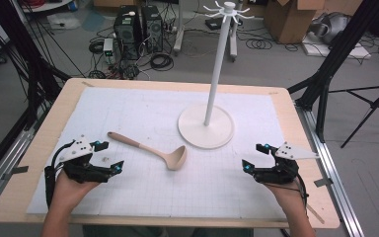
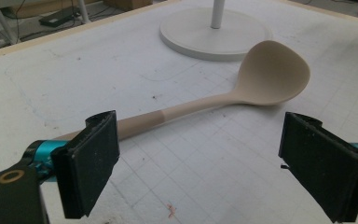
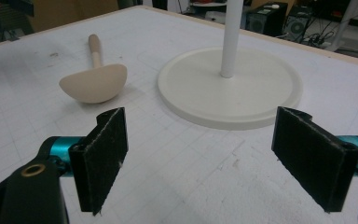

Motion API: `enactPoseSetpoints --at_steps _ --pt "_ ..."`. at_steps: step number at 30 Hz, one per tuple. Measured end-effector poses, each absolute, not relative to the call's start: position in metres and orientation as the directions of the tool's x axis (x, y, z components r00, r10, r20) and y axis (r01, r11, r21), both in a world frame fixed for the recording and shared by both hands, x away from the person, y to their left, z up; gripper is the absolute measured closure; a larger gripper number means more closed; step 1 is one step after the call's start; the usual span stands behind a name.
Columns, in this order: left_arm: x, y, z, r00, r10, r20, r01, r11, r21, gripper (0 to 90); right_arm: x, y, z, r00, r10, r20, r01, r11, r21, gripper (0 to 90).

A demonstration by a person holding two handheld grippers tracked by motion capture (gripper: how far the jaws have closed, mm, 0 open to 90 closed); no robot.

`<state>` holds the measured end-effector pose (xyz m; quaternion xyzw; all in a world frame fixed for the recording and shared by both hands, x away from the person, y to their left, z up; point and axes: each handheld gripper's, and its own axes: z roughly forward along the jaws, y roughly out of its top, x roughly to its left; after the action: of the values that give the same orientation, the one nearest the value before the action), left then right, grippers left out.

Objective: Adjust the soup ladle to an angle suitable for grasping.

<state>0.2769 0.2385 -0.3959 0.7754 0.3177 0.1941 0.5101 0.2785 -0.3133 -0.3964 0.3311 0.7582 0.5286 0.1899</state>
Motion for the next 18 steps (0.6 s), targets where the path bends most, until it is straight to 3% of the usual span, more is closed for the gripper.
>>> enactPoseSetpoints --at_steps 18 --pt "0.2760 0.2426 -0.3970 0.716 0.698 -0.015 0.303 -0.292 0.907 13.0 0.2786 -0.3137 -0.4002 -0.706 0.705 0.069 0.316 0.225 0.922 17.2"
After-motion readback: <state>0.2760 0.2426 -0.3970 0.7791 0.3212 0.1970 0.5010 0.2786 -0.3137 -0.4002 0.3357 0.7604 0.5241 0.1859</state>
